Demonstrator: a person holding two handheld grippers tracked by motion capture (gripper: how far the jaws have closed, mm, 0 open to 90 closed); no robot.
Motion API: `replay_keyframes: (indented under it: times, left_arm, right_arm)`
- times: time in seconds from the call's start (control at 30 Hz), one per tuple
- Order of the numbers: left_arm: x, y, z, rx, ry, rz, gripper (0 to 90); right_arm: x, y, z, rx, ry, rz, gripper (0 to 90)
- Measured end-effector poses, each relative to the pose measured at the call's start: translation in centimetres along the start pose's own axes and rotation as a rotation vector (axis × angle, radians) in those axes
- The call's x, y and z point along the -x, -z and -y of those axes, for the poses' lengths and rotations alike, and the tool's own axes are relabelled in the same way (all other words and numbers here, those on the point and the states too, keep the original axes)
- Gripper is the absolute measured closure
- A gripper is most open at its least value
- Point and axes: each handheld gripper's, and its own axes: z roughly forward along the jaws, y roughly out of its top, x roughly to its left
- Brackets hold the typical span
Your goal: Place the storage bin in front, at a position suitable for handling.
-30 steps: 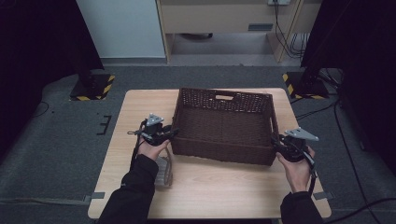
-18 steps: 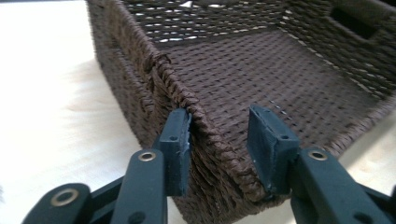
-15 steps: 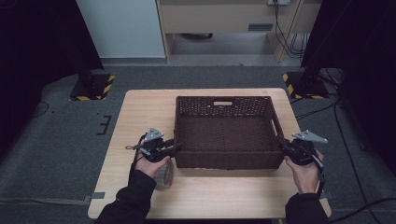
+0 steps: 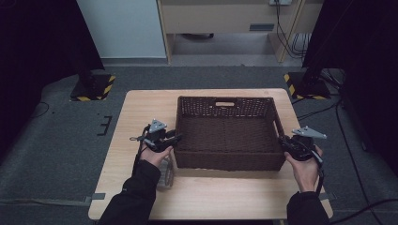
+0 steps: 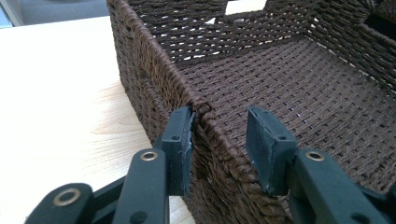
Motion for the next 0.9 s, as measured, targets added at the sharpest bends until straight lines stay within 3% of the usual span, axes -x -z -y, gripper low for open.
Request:
replay_keyframes:
  times: [0.23,0.43,0.67,0.73,0.8,0.9]
  left_arm:
    - [0.9,1.2,0.7,-0.021,-0.010,0.010,60.1]
    - [2.1,3.0,2.2,-0.015,-0.001,0.046,58.5]
    - [2.9,4.4,3.3,0.001,-0.004,0.051,56.7]
    - [2.8,4.2,3.3,0.003,-0.003,0.055,52.7]
    - [2.7,4.1,2.9,0.015,-0.018,0.034,49.1]
    - [2.0,3.8,2.2,0.048,-0.004,0.022,46.6]
  right_arm:
    - [-0.1,0.4,0.2,-0.019,0.010,-0.006,76.0]
    - [-0.1,2.0,1.3,-0.030,0.005,-0.018,76.3]
    - [-0.8,3.3,2.3,-0.059,0.025,-0.019,72.5]
    - [-0.8,3.4,2.0,-0.037,0.026,-0.009,69.0]
    - [-0.6,3.6,1.2,0.024,0.027,-0.003,64.8]
    - [-0.1,3.2,0.3,0.071,0.032,-0.002,63.1]
